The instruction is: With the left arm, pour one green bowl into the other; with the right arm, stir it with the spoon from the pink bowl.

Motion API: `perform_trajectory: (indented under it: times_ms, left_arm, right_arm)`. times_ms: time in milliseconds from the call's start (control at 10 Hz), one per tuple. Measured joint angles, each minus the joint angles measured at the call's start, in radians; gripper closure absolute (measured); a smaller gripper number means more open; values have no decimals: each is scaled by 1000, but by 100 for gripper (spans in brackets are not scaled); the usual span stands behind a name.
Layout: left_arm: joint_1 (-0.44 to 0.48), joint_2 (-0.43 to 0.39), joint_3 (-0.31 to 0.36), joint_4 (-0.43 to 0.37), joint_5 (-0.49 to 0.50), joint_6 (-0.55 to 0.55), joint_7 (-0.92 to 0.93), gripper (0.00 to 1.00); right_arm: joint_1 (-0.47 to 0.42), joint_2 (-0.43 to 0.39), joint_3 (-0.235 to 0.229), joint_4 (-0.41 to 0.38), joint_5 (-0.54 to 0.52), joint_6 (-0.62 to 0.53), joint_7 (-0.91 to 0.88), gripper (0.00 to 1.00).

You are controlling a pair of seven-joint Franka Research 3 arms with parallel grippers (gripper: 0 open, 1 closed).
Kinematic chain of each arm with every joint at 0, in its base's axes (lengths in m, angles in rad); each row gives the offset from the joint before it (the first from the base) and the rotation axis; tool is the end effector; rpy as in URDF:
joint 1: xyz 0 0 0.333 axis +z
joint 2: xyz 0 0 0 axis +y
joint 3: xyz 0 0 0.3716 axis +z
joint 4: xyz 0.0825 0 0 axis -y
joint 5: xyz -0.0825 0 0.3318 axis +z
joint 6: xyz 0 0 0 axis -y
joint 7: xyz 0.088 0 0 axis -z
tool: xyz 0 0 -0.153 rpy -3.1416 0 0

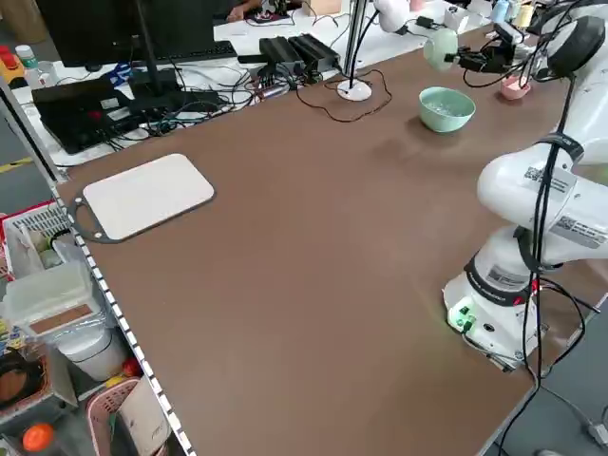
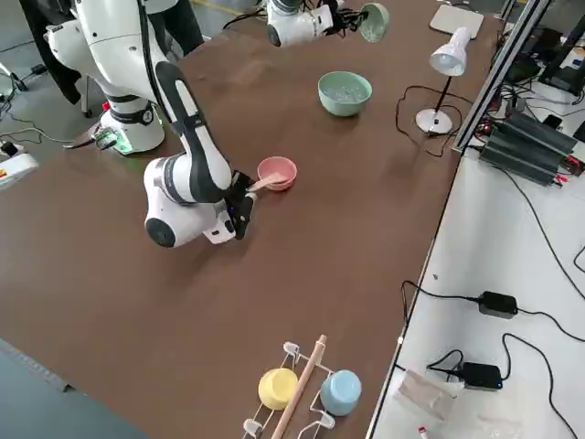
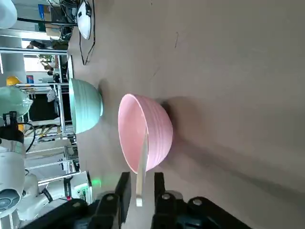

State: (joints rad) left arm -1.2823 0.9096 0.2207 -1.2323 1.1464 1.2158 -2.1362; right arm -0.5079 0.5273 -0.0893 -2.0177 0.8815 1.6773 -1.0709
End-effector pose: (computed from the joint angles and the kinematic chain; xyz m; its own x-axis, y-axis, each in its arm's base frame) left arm 0.4145 -0.5300 0.3454 0.0144 -0.0188 0.9997 0.8124 -0.5827 -0.0226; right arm 0.4724 -0.1855 0.2436 0.9991 -0.0398 -0.0174 -0.0343 -0.4771 -0.8782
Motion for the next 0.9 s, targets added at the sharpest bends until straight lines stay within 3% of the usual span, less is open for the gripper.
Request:
perform_trajectory:
  times_ms: [100, 600, 900]
  left_arm:
    - [-4, 0, 1, 4, 0, -1, 2, 95]
    - [-2, -6, 2, 16, -28, -2, -12, 95]
    - [51, -70, 5, 23, -302, 76, -13, 95]
  right_arm:
    - [0, 0, 0, 0, 2, 0, 0, 81]
    - [2, 0, 1, 4, 4, 0, 0, 94]
    - [4, 0, 2, 11, 5, -2, 0, 94]
